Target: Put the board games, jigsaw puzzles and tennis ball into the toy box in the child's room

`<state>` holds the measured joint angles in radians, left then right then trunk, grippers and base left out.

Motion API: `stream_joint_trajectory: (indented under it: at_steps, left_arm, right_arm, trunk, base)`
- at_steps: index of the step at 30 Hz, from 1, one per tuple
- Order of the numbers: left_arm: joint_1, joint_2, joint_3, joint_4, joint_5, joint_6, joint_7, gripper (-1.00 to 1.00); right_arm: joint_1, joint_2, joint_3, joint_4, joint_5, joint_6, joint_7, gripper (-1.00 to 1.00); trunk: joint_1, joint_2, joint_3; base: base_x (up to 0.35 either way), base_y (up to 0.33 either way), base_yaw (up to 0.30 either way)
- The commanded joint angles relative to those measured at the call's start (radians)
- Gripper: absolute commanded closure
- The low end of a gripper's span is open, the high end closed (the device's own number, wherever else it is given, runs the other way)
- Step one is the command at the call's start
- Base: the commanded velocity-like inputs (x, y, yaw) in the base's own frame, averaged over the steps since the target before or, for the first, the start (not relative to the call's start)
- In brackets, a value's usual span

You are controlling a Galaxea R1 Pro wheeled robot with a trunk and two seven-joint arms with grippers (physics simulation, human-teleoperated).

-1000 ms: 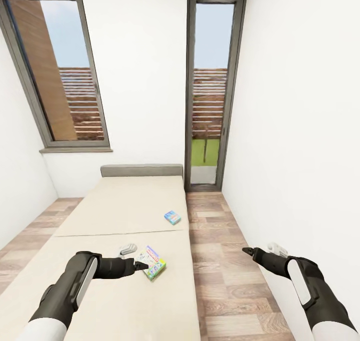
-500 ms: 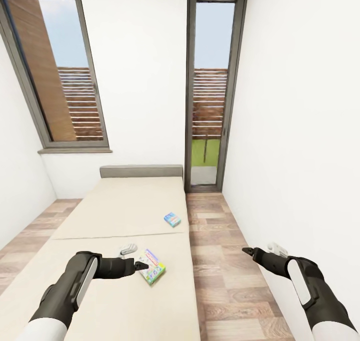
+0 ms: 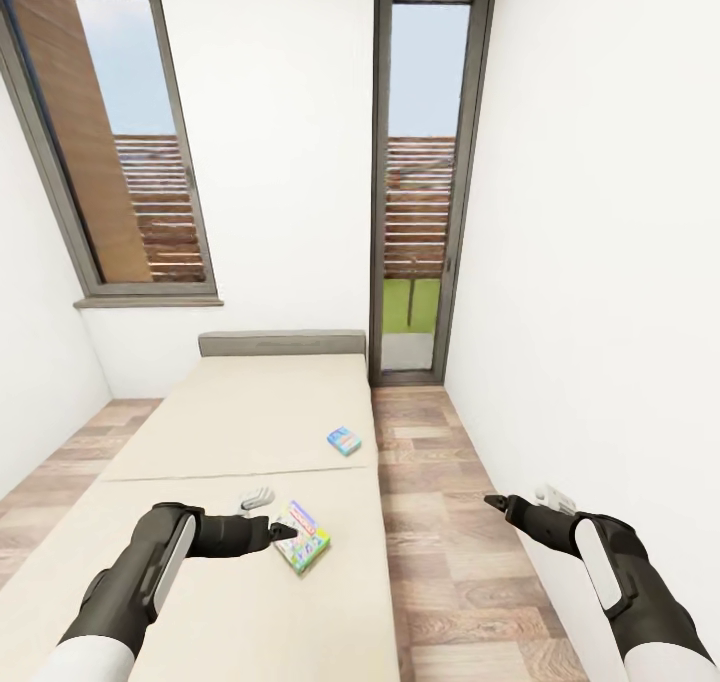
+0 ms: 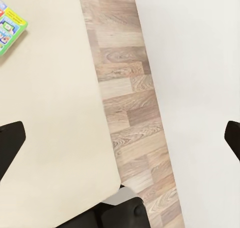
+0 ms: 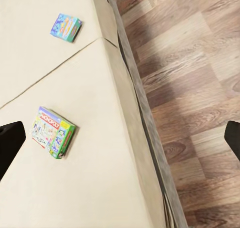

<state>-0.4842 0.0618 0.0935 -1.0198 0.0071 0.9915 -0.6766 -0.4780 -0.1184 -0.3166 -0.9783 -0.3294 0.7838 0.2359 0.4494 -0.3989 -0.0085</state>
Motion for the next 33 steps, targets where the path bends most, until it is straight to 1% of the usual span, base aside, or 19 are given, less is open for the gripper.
stream_joint_trajectory:
  at_steps: [1,9,33]
  left_arm:
    - [-0.001,0.000,0.002,0.000,0.000,0.007,-0.003,-1.00]
    - [0.000,0.000,0.002,0.000,0.000,0.007,-0.003,-1.00]
    - [-0.001,0.001,0.002,0.000,-0.001,0.007,-0.003,-1.00]
  right_arm:
    - [-0.001,0.000,-0.002,0.000,0.004,0.005,0.006,-1.00]
    - [-0.001,0.000,-0.002,0.000,0.004,0.003,0.006,-1.00]
    - [-0.001,0.000,-0.002,0.000,0.004,0.005,0.005,-1.00]
  trunk:
    - [0.001,-0.001,-0.001]
    - [0.001,-0.001,-0.001]
    - [0.001,-0.001,-0.001]
  base:
    - [0.101,-0.070,0.000]
    - [0.067,-0.055,0.000]
    - [0.003,-0.003,0.000]
